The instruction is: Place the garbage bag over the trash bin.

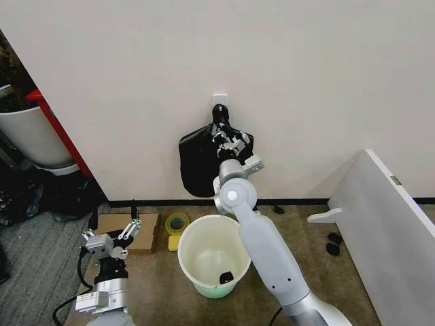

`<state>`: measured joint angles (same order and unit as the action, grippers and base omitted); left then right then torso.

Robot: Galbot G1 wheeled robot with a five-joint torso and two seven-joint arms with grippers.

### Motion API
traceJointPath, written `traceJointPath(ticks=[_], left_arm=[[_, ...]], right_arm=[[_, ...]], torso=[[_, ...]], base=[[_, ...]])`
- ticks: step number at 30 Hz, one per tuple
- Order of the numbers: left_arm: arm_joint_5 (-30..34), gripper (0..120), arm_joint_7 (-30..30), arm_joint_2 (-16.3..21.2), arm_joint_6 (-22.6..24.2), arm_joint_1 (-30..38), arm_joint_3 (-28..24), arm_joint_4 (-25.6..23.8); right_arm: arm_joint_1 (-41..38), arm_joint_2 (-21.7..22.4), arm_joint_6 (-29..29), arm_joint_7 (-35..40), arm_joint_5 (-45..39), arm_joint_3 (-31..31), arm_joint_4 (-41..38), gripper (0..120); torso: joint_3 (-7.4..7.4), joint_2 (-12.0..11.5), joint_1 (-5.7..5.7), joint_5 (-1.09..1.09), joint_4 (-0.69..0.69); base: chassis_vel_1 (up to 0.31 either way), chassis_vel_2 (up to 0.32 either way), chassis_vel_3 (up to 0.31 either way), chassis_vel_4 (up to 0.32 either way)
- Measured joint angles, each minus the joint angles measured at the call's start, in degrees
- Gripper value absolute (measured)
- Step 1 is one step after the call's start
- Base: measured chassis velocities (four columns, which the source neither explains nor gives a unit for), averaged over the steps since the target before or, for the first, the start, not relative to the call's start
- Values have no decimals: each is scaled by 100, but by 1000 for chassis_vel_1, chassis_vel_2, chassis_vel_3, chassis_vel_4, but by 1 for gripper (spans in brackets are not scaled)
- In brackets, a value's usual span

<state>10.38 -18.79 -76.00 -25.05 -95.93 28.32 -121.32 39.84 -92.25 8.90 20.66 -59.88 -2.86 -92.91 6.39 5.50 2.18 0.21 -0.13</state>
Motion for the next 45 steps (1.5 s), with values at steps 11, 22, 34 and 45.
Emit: traceJointPath(ticks=[11,22,34,45], left_arm=[[0,100,-39,7,-32,0,18,28],[22,100,-47,26,-33,5,8,8],[104,100,-36,81,6,174,-20,134],[101,100,-19,48,18,194,-70,118]], right_arm=[[965,483,37,-113,320,357,-817,0],[1966,1162,189,-482,1121,625,-1360,0],[3324,2156,501,-1069,2659,711,-1575,0],[3910,2642,906,-1948,3709,451,-1351,0]], torso=[[-1,0,0,0,0],[-1,0,0,1,1],[-1,1,0,1,0],[0,1,0,1,0]], base=[[0,0,0,0],[0,0,0,0],[0,0,0,0],[0,0,0,0]])
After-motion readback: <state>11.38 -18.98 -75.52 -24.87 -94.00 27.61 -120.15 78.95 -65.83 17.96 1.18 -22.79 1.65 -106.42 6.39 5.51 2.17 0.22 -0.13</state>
